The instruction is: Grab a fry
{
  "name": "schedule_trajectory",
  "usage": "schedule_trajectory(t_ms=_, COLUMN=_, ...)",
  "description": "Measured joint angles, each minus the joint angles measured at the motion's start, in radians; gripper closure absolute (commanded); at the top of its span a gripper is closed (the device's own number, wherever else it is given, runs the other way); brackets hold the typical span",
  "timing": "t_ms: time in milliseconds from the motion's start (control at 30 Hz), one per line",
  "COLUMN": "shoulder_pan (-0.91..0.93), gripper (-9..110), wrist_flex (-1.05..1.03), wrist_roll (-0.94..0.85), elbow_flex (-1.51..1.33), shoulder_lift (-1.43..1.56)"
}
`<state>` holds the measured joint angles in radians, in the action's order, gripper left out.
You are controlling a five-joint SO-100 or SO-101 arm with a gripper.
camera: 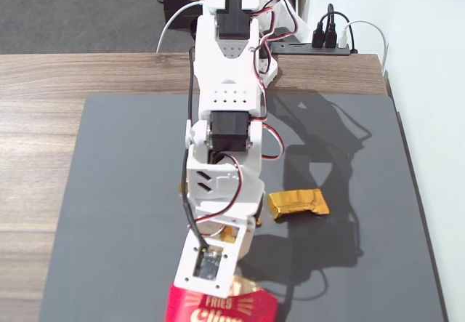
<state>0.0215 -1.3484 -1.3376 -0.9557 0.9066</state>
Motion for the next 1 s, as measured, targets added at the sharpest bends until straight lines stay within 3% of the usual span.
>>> schedule_trajectory(t_ms=333, shoulder_pan=-0.029, gripper=101, wrist_flex=-0.054, wrist_roll=-0.034, elbow_flex=-0.189, shoulder_lift=0.164)
schedule_trajectory(t_ms=1000, shoulder_pan=0.005, gripper=101, wrist_flex=-0.084, wrist_roll=-0.149, elbow_flex=-0.815, shoulder_lift=0.822)
